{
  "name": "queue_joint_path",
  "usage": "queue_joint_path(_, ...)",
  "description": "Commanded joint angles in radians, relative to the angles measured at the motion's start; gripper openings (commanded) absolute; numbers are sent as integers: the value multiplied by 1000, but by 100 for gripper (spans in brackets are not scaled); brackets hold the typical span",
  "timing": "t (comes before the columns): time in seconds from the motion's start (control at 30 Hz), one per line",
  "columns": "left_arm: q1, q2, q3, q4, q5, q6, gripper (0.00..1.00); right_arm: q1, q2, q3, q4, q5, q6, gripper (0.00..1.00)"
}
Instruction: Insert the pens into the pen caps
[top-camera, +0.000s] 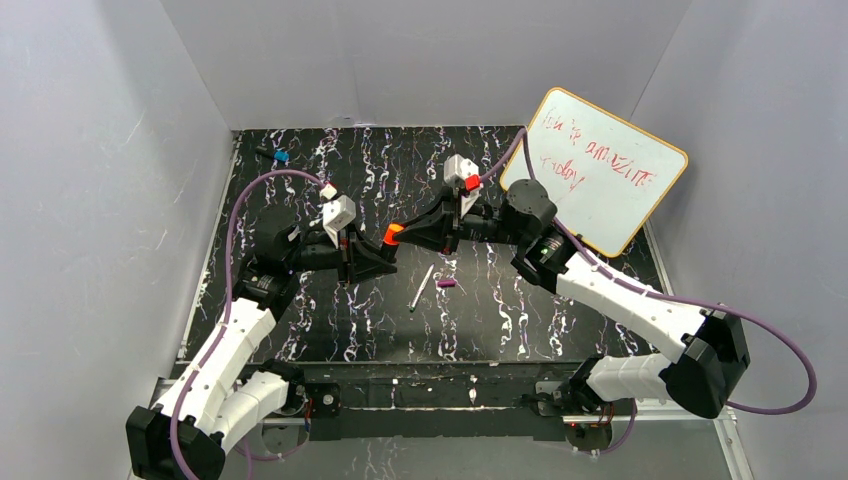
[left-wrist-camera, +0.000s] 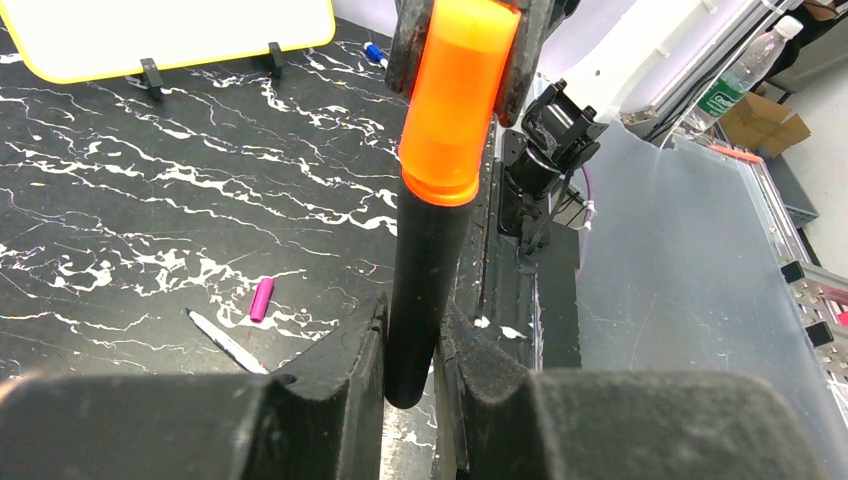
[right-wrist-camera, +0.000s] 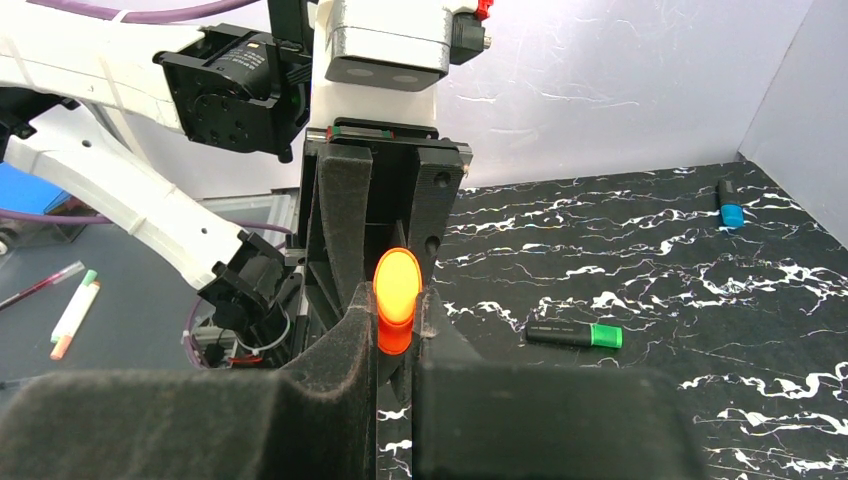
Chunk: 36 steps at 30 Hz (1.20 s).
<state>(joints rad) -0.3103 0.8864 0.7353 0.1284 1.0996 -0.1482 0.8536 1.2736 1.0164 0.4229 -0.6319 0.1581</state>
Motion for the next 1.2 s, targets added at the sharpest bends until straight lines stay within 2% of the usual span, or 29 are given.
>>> queue_joint_path(0.0, 29, -52, 160, 253, -123, -50, 0, 101, 86, -123, -401, -246, 12, 1)
queue_joint_path(0.4, 31, -59, 185, 178, -132, 7, 0, 113, 82, -132, -455, -251, -3, 1)
queue_joint_path(1.17, 33, -69, 200, 148, -145, 27, 0, 121, 109, -81, -544, -265, -38, 1)
